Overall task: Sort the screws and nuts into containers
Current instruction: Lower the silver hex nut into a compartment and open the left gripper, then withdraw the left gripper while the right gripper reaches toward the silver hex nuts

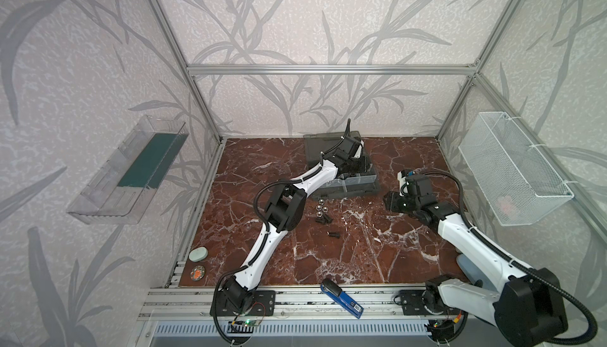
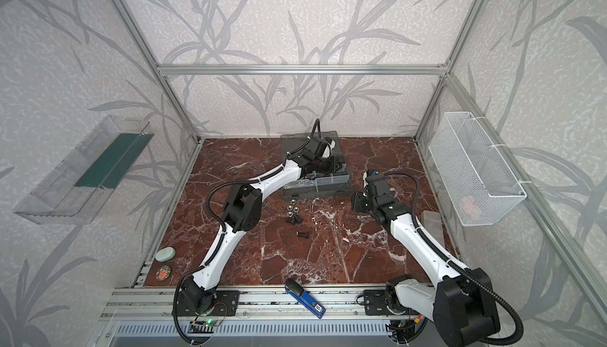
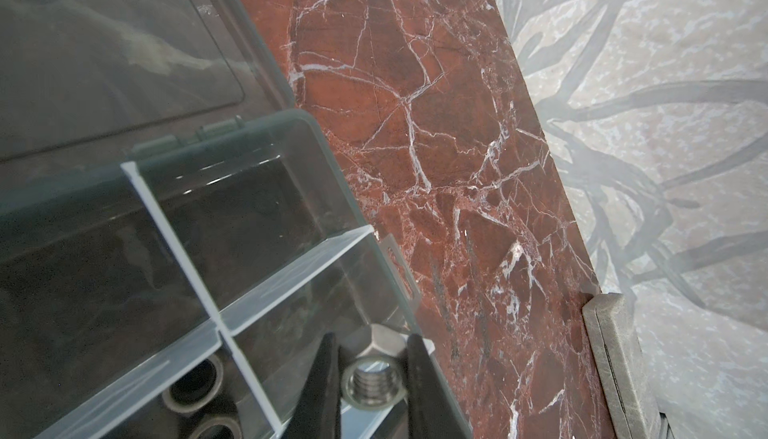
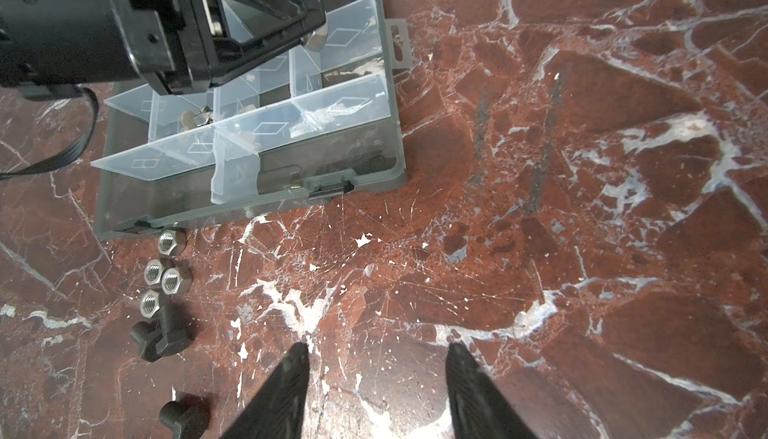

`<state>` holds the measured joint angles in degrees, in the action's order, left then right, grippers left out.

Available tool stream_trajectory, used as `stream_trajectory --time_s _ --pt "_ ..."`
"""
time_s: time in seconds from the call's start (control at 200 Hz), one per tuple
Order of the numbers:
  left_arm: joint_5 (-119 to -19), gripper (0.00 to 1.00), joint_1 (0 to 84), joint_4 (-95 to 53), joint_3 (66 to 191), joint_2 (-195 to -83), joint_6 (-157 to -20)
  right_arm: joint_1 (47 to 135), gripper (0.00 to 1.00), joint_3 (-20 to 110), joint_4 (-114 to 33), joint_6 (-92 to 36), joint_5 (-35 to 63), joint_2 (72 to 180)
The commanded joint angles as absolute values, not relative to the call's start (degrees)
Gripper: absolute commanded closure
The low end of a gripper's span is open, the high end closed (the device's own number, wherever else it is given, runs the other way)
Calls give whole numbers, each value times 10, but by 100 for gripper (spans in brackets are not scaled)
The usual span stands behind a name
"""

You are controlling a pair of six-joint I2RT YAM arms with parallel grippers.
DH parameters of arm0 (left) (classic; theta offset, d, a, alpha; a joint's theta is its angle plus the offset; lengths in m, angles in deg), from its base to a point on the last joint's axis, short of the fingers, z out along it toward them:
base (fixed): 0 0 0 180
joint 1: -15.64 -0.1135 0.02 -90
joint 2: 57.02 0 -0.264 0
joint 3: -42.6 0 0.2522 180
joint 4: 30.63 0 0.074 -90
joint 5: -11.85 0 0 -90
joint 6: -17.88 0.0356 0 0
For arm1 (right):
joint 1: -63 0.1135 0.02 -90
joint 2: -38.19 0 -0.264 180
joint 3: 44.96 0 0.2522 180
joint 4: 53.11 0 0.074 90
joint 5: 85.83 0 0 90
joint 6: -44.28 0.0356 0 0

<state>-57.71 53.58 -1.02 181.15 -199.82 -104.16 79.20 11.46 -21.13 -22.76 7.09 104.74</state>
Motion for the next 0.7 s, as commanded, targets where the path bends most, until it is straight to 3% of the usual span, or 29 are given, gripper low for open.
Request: stream_trajectory --time_s 0.0,0.07,0.36,0.395,0.43,0.565,0.695 --pt "-579 85 538 -5 1831 -2012 -1036 790 46 109 -217 -221 75 1038" --pt "-581 67 538 -5 1831 -2009 -1037 790 46 109 -216 -223 74 1037" --pt "-592 29 536 39 1840 -1977 -1017 789 45 112 -214 -234 80 1030" --pt "-591 18 535 41 1834 -1963 -1017 789 45 113 -220 -241 92 1031" --pt "-591 1 534 40 1822 -1945 -1017 789 45 113 -228 -248 108 1032" --pt "-595 1 529 25 1742 -1847 -1019 790 45 130 -248 -273 183 1053" --pt "-573 1 512 -50 1588 -1723 -1059 809 44 152 -259 -281 213 1085"
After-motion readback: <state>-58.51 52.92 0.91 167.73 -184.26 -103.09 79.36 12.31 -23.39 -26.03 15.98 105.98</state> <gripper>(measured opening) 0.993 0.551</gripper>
